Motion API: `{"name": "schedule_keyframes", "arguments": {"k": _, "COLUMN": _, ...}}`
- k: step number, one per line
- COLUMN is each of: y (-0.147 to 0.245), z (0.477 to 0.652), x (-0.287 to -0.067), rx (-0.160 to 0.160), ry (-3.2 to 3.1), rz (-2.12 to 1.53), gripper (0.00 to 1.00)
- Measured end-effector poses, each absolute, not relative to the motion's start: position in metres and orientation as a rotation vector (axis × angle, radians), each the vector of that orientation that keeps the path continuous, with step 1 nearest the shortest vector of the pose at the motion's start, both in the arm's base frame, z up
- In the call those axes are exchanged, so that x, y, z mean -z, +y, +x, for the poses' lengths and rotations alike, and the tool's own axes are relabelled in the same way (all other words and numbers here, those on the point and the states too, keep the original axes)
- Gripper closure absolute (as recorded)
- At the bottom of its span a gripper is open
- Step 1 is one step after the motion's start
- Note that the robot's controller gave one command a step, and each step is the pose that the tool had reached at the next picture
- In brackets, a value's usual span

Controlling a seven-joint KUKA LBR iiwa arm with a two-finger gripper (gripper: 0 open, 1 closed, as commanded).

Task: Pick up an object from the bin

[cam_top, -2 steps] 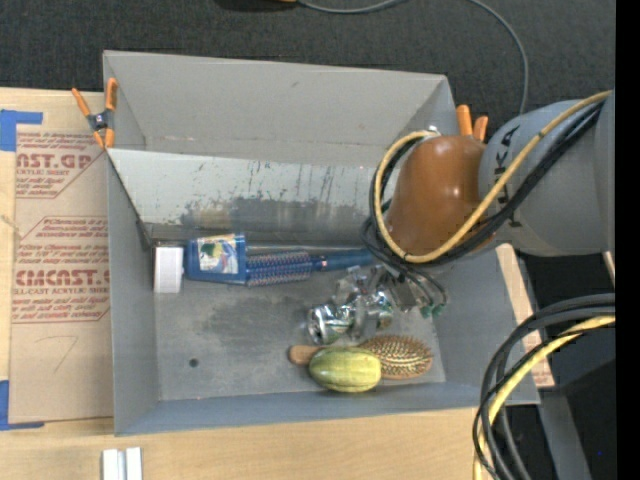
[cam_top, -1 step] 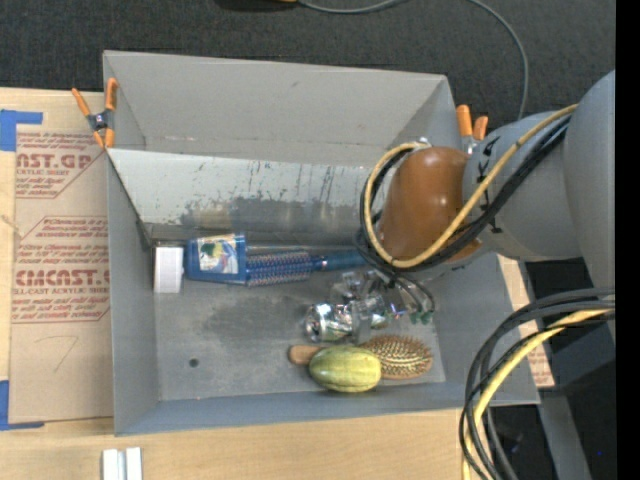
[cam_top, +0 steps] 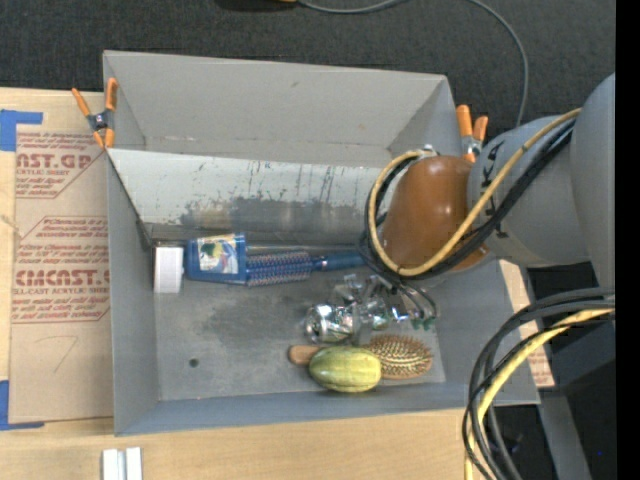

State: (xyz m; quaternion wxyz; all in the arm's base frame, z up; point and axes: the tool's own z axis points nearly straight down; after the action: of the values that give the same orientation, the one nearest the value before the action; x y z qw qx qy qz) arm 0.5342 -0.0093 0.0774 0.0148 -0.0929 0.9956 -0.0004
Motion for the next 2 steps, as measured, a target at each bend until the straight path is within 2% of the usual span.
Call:
{"name": "schedule_keyframes", "arguments": {"k": 1, "y": 0.002, "z": 0.544, "x": -0.078, "rx": 0.020, "ry": 3.122, "rz": -0.293, "gripper": 1.00}}
{"name": "schedule_keyframes", "arguments": {"k": 2, "y": 0.000, "z": 0.542, "x": -0.168, "rx": 0.001, "ry": 3.104, "rz": -0.333, "gripper": 1.00}}
